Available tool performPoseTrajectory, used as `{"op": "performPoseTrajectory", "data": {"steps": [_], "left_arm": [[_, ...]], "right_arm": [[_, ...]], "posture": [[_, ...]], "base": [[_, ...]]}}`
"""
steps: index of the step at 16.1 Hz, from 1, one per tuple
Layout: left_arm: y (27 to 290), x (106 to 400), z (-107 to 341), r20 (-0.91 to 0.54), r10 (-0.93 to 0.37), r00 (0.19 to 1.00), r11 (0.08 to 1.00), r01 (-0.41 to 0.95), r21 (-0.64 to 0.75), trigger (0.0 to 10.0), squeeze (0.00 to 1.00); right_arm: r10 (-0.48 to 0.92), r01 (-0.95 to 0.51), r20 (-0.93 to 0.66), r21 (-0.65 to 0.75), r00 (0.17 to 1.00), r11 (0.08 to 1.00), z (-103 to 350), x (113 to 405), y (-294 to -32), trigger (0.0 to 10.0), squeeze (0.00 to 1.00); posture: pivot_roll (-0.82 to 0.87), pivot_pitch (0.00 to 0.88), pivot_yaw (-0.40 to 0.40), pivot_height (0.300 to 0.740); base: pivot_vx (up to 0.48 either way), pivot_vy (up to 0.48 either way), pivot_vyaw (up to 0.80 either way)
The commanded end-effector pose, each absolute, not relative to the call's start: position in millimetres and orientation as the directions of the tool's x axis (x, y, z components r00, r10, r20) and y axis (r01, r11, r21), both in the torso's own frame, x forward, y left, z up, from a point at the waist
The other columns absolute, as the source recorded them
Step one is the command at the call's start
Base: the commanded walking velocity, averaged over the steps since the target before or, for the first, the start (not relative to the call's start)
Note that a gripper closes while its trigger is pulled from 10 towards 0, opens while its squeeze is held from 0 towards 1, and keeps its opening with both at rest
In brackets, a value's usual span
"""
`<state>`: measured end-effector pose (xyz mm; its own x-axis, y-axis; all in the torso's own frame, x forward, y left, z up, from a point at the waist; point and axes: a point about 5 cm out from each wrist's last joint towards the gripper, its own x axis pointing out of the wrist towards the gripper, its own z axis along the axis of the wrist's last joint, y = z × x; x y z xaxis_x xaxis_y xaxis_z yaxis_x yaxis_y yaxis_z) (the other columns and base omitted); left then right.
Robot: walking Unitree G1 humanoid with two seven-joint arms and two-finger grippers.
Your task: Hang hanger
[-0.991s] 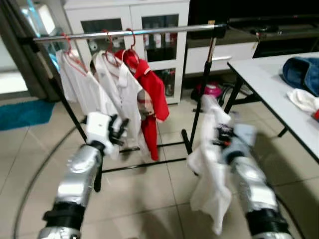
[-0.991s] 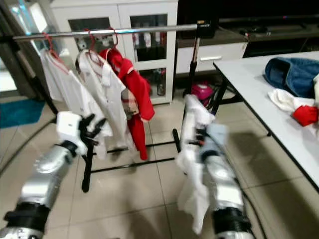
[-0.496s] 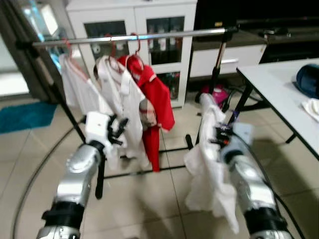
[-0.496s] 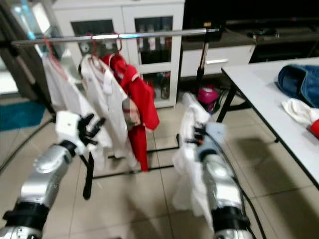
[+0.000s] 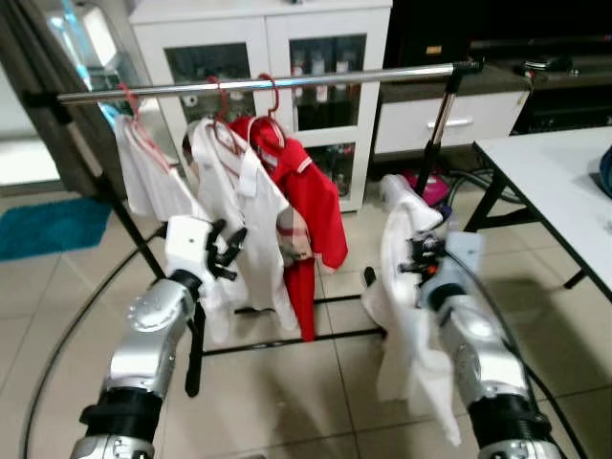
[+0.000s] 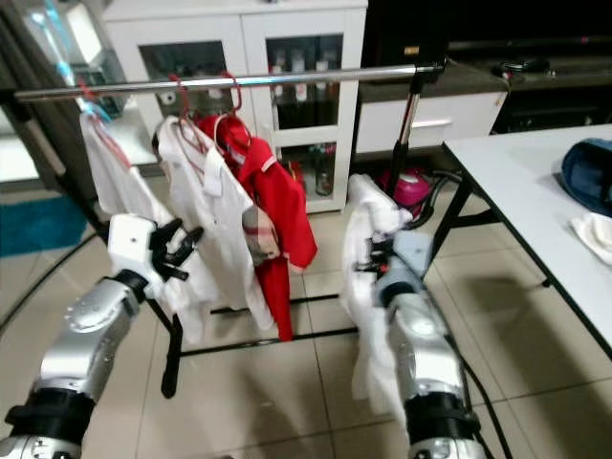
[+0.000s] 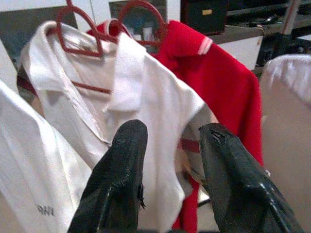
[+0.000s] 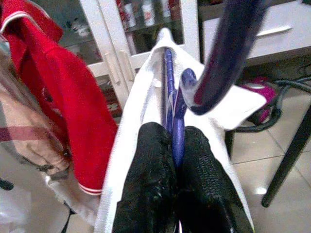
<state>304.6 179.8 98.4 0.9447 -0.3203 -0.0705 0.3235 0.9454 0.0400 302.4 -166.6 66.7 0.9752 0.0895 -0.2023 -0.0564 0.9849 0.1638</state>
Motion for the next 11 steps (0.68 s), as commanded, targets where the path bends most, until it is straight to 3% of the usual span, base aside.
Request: {"op": "performPoseTrajectory", "data": {"steps": [1,11], "left_arm": [[172.3,304.8,101.2,-0.059,-0.344,0.937,0.937,0.347,0.049,10.0,0.0],[172.7,302.6,100.1,-0.062,-0.352,0.934,0.933,0.356,0.059,10.0,0.0]], "right_arm": [[0.062,-0.037,-0.181,0.138,0.982,0.99,72.3,302.8,-178.0,10.0,0.0],[0.107,-0.099,-0.159,0.053,0.982,0.994,82.1,311.1,-174.4,10.0,0.0]], "posture": [[-0.04,0.0,0.045,0.74],[-0.04,0.0,0.043,0.74]], "base": [[0.349,0.0,0.0],[0.348,0.0,0.0]]}}
